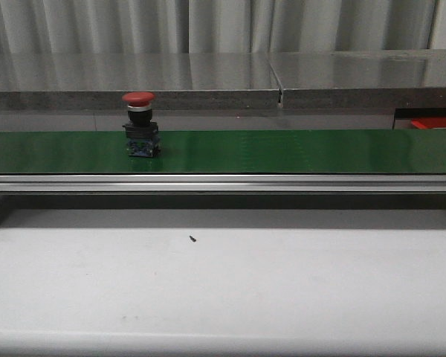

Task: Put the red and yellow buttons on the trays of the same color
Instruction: 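Move the left gripper to a yellow push-button in the grid, grasp, then set the yellow button on the belt's near end, open left gripper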

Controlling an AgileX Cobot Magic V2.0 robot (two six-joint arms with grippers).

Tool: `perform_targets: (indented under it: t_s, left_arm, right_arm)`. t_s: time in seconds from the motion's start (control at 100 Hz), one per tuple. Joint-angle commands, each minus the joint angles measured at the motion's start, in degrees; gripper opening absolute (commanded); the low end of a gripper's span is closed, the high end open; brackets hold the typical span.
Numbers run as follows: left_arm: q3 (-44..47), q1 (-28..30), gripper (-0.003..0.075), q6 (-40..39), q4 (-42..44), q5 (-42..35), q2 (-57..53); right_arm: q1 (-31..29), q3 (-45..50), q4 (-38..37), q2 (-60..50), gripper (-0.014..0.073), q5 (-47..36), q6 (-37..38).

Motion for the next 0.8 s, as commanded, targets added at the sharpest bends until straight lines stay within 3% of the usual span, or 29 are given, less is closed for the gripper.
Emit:
perform_targets:
  t_s: [0.0,0.34,0.79]
  left_arm:
    - [-1.8,-2.8,-0.0019,0.0,-0.6,-0.5,-4.1]
    - [1.7,-12.4,-0.0019,0.0,6.2,-1.3,-4.1]
    - [7.6,-15.1,-0.0018,0.0,6.2,-4.5,-4.1]
  right_arm:
    - [0.1,-1.5,1.1,-0.8,-0.0067,-3.1,-0.5]
    - [0.1,-1.5,1.1,-0.8,-0.0067,-3.1,-0.5]
    - [0.1,-1.5,1.1,-0.8,-0.0067,-3.1,-0.5]
